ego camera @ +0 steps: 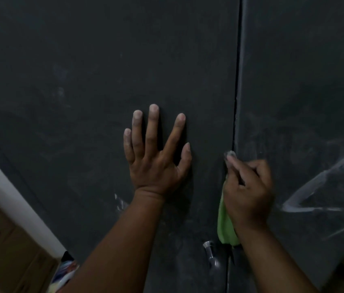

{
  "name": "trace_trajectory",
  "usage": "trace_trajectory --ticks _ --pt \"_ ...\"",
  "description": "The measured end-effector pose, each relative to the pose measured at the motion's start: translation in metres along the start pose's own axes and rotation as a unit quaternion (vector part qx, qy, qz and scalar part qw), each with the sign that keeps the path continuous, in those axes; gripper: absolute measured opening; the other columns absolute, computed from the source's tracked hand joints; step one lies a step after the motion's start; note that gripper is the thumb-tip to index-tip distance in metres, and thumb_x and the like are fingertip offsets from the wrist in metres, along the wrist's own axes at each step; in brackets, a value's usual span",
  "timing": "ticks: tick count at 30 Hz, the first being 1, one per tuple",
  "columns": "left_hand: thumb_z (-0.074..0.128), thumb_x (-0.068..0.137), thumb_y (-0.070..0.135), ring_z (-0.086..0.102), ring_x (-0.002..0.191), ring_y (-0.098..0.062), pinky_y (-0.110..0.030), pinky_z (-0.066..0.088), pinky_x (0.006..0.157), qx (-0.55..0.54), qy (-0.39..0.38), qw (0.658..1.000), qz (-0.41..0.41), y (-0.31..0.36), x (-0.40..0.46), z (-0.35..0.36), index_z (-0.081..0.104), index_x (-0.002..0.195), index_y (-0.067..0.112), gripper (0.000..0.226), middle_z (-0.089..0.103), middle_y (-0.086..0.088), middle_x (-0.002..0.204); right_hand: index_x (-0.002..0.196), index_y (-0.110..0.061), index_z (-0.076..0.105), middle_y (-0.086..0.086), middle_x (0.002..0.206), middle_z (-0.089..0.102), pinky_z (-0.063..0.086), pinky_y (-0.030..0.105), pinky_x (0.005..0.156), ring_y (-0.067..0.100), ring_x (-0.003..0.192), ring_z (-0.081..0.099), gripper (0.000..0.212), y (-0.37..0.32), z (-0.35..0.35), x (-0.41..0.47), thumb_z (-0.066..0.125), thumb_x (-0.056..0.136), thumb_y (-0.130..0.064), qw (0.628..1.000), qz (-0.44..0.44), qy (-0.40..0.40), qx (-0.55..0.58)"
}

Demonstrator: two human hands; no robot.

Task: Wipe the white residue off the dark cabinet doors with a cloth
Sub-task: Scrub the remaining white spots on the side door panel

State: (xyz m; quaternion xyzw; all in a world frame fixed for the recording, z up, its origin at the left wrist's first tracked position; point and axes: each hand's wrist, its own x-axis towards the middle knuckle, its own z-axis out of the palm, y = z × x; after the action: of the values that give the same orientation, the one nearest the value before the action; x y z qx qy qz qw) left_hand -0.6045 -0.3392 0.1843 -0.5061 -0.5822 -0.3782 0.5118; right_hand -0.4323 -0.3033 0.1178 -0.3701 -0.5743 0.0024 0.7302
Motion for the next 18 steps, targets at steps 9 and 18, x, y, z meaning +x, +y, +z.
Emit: trace_trajectory --ticks 9,18 --pt "0.063 0.096 0.058 0.029 0.142 -0.034 -0.058 0.032 0.114 -0.073 0.020 0.997 -0.008 0.040 0.042 -0.001 0.067 0.138 0.034 0.049 0.040 -0.012 0.156 0.091 -0.004 0.078 0.004 0.087 0.055 0.046 0.022 0.067 0.007 0.077 0.049 0.019 0.031 -0.008 -0.044 0.065 0.098 -0.017 0.999 0.016 -0.015 -0.038" --pt "0.049 0.097 0.073 0.020 0.155 -0.041 -0.061 0.015 0.125 -0.022 0.000 1.000 0.001 0.079 0.050 0.019 0.044 0.155 0.044 0.065 0.029 -0.011 0.167 0.103 -0.006 0.076 0.002 0.094 0.057 0.045 0.011 0.079 0.006 0.083 0.054 0.012 0.026 0.006 0.008 0.067 0.101 -0.014 0.998 -0.054 -0.002 0.017"
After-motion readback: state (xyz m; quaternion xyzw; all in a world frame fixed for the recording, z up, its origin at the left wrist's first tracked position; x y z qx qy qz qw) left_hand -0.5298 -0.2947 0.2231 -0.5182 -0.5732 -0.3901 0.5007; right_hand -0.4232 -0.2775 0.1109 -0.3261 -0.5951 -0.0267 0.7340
